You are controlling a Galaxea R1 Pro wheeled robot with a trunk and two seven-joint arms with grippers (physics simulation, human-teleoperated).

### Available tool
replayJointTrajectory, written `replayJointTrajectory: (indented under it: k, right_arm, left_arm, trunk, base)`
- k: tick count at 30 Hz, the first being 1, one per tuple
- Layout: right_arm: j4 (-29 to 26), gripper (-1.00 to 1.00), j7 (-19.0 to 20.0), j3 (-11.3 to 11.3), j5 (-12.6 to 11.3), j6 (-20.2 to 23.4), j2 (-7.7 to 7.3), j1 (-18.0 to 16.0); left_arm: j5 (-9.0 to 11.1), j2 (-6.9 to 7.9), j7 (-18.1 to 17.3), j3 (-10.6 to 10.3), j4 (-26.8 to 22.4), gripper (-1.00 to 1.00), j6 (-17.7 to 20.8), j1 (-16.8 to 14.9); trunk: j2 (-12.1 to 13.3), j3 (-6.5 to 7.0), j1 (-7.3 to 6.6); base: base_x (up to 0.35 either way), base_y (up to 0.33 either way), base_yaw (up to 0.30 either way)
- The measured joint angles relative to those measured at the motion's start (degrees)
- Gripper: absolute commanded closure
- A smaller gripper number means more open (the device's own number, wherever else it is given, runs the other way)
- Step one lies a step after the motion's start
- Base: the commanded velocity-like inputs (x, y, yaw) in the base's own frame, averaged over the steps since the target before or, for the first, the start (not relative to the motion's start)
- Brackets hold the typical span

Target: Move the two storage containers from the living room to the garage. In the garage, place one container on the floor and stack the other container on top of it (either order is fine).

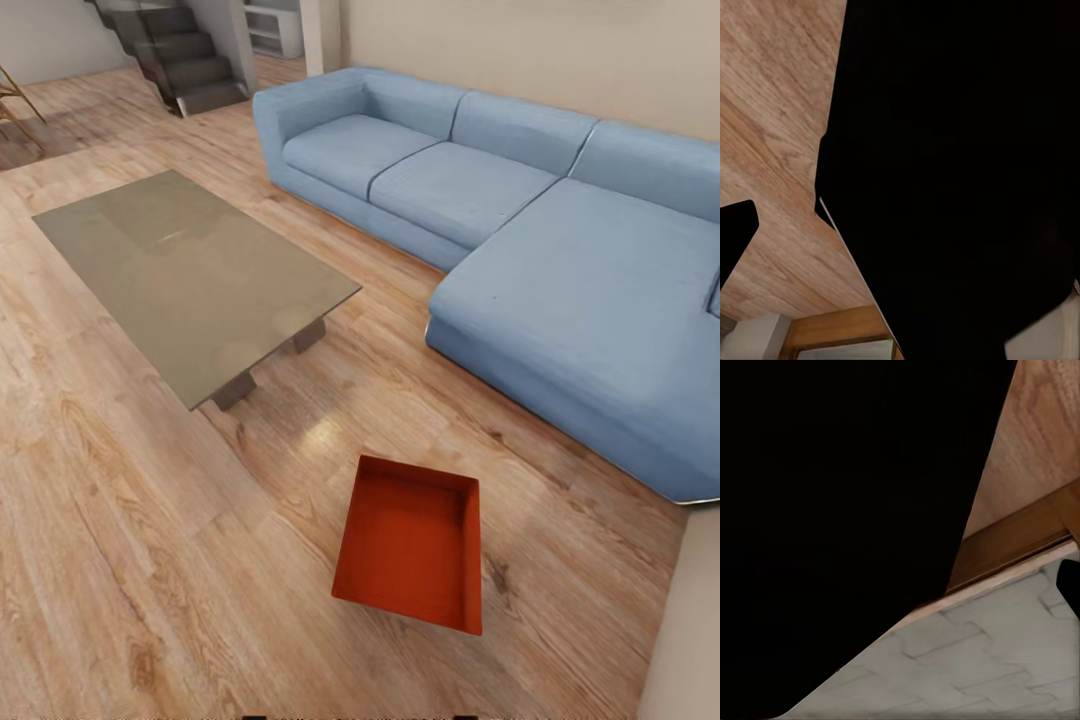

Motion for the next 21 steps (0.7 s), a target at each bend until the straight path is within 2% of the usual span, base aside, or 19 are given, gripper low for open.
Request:
replayJointTrajectory:
  k: [21]
  right_arm:
    - [0.02, -1.00, -0.02, 0.00, 0.00, 0.00, 0.02, 0.00]
  left_arm:
    - [0.00, 0.00, 0.00, 0.00, 0.00, -1.00, 0.00, 0.00]
  trunk:
    - [-8.42, -5.71, 4.61]
  base:
    - [0.000, 0.000, 0.000]
